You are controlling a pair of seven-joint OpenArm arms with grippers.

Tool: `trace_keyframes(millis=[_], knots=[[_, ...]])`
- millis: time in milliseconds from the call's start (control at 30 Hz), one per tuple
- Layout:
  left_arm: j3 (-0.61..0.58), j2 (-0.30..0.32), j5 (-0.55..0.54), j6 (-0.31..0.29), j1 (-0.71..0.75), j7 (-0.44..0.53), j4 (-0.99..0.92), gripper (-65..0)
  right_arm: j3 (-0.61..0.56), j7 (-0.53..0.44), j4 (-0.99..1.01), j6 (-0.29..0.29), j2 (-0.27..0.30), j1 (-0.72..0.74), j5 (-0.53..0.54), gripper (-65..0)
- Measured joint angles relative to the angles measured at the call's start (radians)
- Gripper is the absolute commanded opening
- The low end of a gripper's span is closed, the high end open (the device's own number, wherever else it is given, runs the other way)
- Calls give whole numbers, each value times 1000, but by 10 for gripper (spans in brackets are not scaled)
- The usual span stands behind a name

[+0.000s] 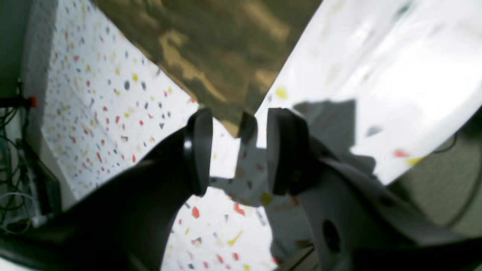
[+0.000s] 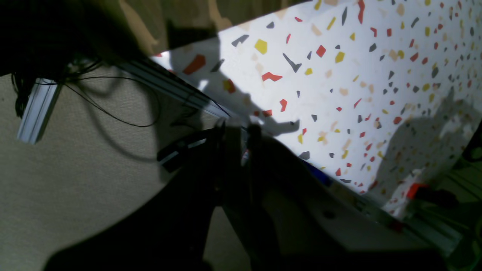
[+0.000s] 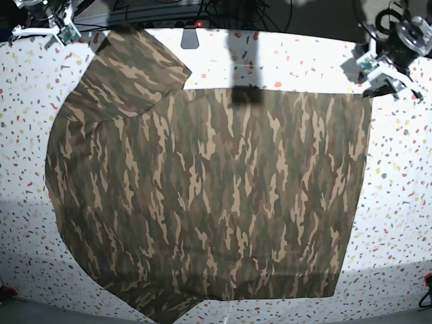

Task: Fold the T-shirt properly
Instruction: 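Move both grippers down to the corners of the camouflage shirt's collar edge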

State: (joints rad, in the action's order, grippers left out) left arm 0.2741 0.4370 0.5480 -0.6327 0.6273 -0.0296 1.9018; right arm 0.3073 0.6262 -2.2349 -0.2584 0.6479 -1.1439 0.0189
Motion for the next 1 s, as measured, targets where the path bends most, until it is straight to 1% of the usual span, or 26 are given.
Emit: trace_keyframes(millis=[33, 100, 167, 233, 367, 433, 533, 633, 733, 800, 900, 1000], knots=[[0, 11, -3, -3, -11, 3, -13, -418, 0, 0, 0, 0, 0, 0, 3, -606], [-1, 33, -10, -31, -22, 30, -37, -418, 0, 0, 0, 1, 2, 0, 2, -606], [-2, 63, -10, -49, -14, 73, -65, -418, 0, 0, 0, 22, 1, 0, 3, -606], [-2, 92, -8, -49, -13, 96, -83, -418, 0, 0, 0, 48, 0, 0, 17, -606], [-7, 126, -6, -47, -24, 134, -87, -418, 0, 0, 0, 68, 0, 0, 18, -606], [-33, 131, 14, -48, -35, 132, -89, -418, 0, 0, 0, 70, 0, 0, 18, -606], [-104, 130, 71, -50, -78, 98, -98, -417, 0, 2, 0, 71, 0, -1, 18, -606], [-159, 130, 91, -50, -126, 97, -136, -417, 0, 36, 0, 71, 0, 0, 18, -606], [-174, 128, 95, -50, -162, 86, -185, -417, 0, 87, 0, 71, 0, 0, 18, -606], [-174, 129, 98, -48, -181, 85, -216, -417, 0, 94, 0, 71, 0, 0, 19, -606], [-171, 130, 95, -40, -184, 122, -246, -417, 0, 94, 0, 72, 0, 0, 18, -606], [-170, 131, 89, -36, -184, 159, -270, -417, 0, 74, 0, 127, 0, 0, 21, -606]])
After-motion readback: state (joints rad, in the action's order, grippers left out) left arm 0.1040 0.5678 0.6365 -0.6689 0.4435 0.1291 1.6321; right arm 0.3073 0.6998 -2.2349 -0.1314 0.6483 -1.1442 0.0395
